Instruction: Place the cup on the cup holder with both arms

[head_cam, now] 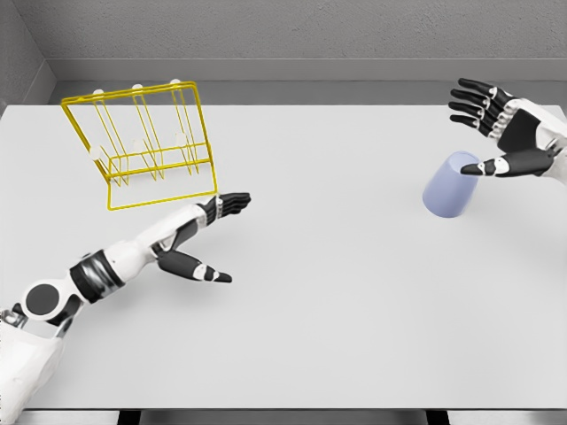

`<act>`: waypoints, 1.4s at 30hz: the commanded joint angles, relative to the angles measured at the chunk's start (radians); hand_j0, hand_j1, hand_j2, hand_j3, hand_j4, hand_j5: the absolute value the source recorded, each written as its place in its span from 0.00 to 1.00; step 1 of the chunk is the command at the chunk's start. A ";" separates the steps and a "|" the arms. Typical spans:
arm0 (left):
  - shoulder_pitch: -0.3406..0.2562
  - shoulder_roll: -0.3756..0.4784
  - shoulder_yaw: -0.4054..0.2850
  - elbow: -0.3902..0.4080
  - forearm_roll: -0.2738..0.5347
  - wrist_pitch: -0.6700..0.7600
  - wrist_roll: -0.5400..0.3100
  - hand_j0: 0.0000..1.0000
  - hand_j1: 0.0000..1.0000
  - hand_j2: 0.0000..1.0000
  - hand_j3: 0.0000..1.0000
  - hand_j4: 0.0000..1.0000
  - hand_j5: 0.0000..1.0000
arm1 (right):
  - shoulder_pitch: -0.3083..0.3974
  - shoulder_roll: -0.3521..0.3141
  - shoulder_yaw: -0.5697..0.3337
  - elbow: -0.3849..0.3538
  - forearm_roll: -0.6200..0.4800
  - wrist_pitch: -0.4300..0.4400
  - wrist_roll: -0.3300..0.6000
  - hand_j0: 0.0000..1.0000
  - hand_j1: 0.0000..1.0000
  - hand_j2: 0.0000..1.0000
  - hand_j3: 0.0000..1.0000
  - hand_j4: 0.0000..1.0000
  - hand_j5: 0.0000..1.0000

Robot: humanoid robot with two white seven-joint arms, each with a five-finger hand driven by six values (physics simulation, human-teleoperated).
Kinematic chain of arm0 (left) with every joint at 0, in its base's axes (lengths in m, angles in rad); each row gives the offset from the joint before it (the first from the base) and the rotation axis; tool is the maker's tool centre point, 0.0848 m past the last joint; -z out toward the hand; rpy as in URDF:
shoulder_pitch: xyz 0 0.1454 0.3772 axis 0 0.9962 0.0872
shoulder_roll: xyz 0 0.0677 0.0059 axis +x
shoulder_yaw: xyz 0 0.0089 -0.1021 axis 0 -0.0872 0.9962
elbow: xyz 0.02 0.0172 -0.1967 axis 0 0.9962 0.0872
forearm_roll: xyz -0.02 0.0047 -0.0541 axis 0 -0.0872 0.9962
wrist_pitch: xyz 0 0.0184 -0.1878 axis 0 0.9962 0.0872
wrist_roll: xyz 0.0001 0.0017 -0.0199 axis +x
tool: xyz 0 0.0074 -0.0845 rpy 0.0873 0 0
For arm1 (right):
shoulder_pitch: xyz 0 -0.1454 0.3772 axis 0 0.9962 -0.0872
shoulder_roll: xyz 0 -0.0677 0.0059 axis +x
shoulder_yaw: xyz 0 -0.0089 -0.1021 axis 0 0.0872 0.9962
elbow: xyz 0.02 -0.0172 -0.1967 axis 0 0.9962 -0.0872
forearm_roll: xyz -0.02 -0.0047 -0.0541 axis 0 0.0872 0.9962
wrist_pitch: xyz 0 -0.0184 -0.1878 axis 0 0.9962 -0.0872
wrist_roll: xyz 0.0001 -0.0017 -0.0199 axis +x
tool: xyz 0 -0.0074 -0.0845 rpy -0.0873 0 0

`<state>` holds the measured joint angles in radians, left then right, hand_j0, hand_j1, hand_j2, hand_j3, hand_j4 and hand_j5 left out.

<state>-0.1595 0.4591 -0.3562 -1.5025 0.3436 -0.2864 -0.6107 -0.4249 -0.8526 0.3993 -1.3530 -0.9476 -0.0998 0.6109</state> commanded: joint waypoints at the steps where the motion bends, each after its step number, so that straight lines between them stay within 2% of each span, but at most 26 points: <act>1: 0.000 -0.013 -0.004 0.025 0.006 0.009 0.000 1.00 1.00 1.00 1.00 1.00 1.00 | 0.000 0.001 0.000 0.000 -0.005 0.000 0.000 1.00 1.00 1.00 1.00 1.00 1.00; 5: -0.008 -0.011 -0.001 0.033 0.014 0.024 0.000 1.00 1.00 1.00 1.00 1.00 1.00 | -0.006 0.001 -0.016 0.008 -0.003 -0.001 0.000 1.00 1.00 1.00 1.00 1.00 1.00; 6: -0.008 -0.011 0.000 0.033 0.012 0.024 0.000 1.00 1.00 1.00 1.00 1.00 1.00 | -0.008 0.000 -0.014 0.011 -0.003 -0.034 0.000 1.00 1.00 1.00 1.00 1.00 1.00; 8: -0.008 -0.013 0.002 0.033 0.012 0.026 0.000 1.00 1.00 1.00 1.00 1.00 1.00 | -0.003 0.003 -0.010 0.066 0.000 -0.115 0.000 1.00 1.00 1.00 1.00 1.00 1.00; 11: -0.006 -0.010 0.009 0.027 0.017 0.024 0.000 1.00 1.00 1.00 1.00 1.00 1.00 | 0.002 0.004 -0.013 0.114 -0.002 -0.153 0.000 1.00 1.00 1.00 1.00 1.00 1.00; 14: -0.006 -0.010 0.011 0.025 0.017 0.023 0.000 1.00 1.00 1.00 1.00 1.00 1.00 | 0.005 0.009 -0.007 0.160 -0.002 -0.158 0.000 1.00 1.00 1.00 1.00 1.00 1.00; 16: -0.006 -0.010 0.011 0.027 0.015 0.023 0.000 1.00 1.00 1.00 1.00 1.00 1.00 | 0.040 0.000 -0.010 0.161 -0.002 -0.159 0.000 1.00 1.00 1.00 1.00 1.00 1.00; 18: -0.006 -0.010 0.011 0.027 0.015 0.024 0.000 1.00 1.00 1.00 1.00 1.00 1.00 | 0.044 0.009 -0.011 0.163 0.000 -0.161 0.000 1.00 1.00 1.00 1.00 1.00 1.00; 22: -0.002 -0.010 0.011 0.024 0.015 0.019 0.000 1.00 1.00 1.00 1.00 1.00 1.00 | 0.112 0.006 -0.007 0.176 0.000 -0.202 0.000 1.00 1.00 1.00 1.00 1.00 1.00; 29: -0.002 -0.013 0.013 0.031 0.014 0.015 0.000 1.00 1.00 1.00 1.00 1.00 1.00 | 0.118 0.035 -0.007 0.222 0.000 -0.204 0.000 1.00 1.00 1.00 1.00 1.00 1.00; 31: 0.000 -0.036 0.011 0.042 0.014 0.019 0.000 1.00 1.00 1.00 1.00 1.00 1.00 | 0.118 0.038 -0.005 0.242 0.001 -0.202 0.000 1.00 1.00 1.00 1.00 1.00 1.00; 33: -0.008 -0.047 0.013 0.071 0.020 0.023 0.000 1.00 1.00 1.00 1.00 1.00 1.00 | 0.118 0.049 -0.002 0.245 0.000 -0.202 0.000 1.00 1.00 1.00 1.00 1.00 1.00; 40: -0.008 -0.053 0.011 0.076 0.020 0.023 0.000 1.00 1.00 1.00 1.00 1.00 1.00 | 0.118 0.055 0.001 0.265 0.003 -0.202 0.000 1.00 1.00 1.00 1.00 1.00 1.00; 42: -0.006 -0.053 0.011 0.071 0.020 0.021 0.000 1.00 1.00 1.00 1.00 1.00 1.00 | 0.117 0.072 -0.005 0.284 0.046 -0.202 0.000 1.00 1.00 1.00 1.00 1.00 1.00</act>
<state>-0.1657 0.4080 -0.3451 -1.4291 0.3565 -0.2650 -0.6109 -0.3083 -0.7886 0.3975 -1.0828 -0.9181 -0.3024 0.6108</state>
